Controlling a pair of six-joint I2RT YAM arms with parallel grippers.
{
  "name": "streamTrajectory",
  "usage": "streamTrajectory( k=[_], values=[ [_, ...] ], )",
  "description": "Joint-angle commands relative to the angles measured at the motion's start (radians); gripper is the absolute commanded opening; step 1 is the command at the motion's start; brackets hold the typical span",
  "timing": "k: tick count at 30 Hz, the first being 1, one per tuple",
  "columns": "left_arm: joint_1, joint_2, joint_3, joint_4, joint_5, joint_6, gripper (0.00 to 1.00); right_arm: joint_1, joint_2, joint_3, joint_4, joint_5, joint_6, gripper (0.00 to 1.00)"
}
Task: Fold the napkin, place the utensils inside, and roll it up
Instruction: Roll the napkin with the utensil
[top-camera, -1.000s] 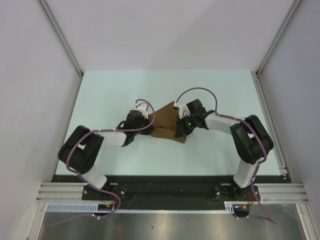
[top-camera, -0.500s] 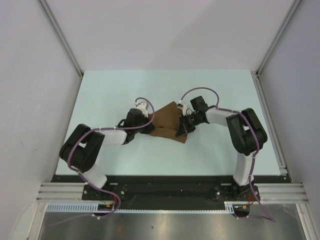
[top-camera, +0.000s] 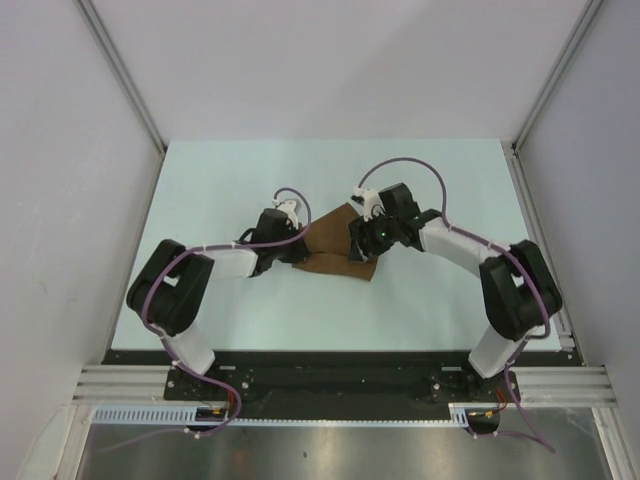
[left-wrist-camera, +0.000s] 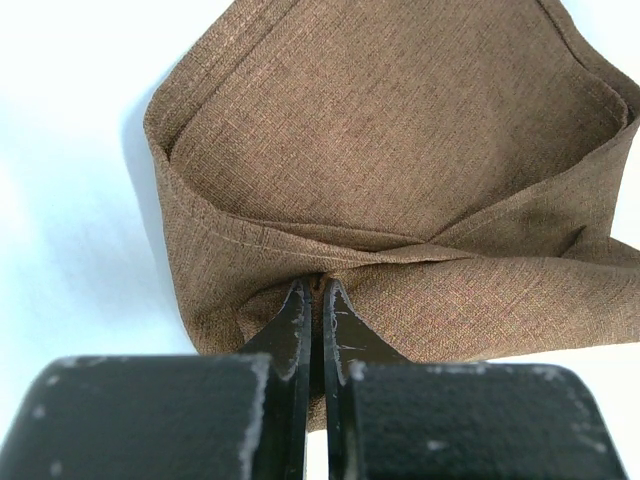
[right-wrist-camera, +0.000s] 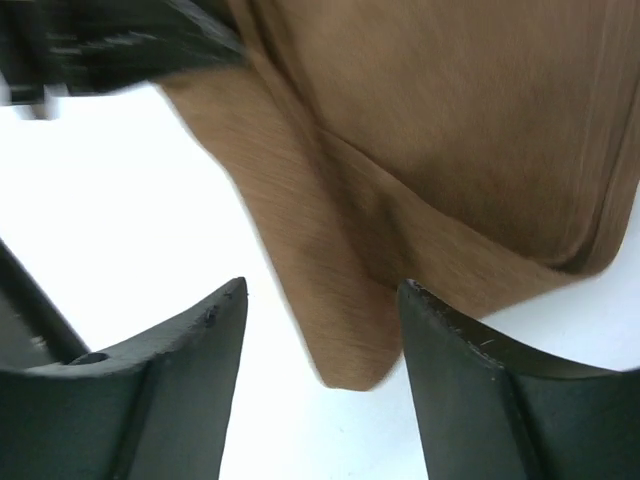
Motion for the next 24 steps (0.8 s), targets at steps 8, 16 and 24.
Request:
streamTrajectory(
  k=[8,16,24],
  values=[
    [0.024,0.073,0.030,-0.173,-0.001,0.032,0.00,0.413,-0.066,-0.177,0.448,0.690,-0.354,0.67],
    [0.035,0.081,0.057,-0.204,0.004,0.044,0.00,0.499,-0.010,-0.260,0.588,0.873,-0.463,0.66],
    [0.036,0.092,0.083,-0.215,0.018,0.060,0.00,0.519,0.070,-0.279,0.640,0.933,-0.519,0.63]
  ],
)
